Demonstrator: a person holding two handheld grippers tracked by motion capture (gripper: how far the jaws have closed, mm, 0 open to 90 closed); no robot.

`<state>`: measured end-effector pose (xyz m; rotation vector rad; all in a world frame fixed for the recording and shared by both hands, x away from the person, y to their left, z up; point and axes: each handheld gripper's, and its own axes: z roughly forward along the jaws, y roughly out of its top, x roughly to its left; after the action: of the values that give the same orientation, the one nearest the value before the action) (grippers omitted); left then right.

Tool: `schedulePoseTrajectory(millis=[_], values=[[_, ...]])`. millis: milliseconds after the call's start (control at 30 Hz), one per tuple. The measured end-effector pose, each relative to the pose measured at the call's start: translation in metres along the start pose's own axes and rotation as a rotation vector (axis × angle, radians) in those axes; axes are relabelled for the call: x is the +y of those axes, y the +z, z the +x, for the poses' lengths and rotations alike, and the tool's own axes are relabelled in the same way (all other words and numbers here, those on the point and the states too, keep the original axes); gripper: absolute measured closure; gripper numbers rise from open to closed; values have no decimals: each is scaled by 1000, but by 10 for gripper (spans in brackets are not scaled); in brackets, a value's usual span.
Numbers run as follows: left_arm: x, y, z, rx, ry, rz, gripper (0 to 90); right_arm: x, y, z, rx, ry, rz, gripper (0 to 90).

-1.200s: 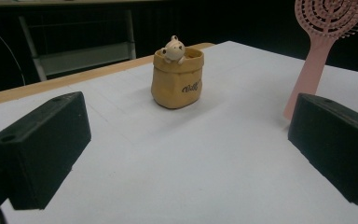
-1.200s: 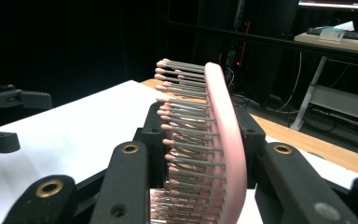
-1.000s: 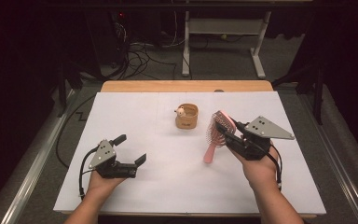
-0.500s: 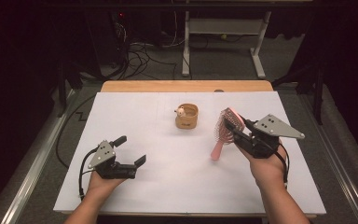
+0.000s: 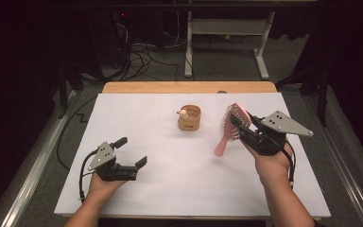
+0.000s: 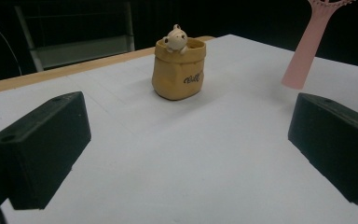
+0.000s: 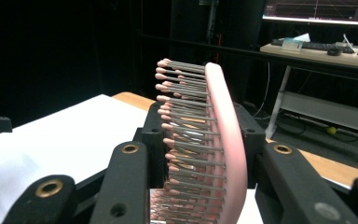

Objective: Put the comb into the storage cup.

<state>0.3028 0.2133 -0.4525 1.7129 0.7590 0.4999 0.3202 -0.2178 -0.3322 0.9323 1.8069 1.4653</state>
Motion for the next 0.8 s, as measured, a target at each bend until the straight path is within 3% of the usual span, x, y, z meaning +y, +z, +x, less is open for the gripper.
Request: schedulePoseTrajectory(millis=[800], values=[[0,2,-2,-4,18,3,0,12,29,7,5,-8,-32,662]])
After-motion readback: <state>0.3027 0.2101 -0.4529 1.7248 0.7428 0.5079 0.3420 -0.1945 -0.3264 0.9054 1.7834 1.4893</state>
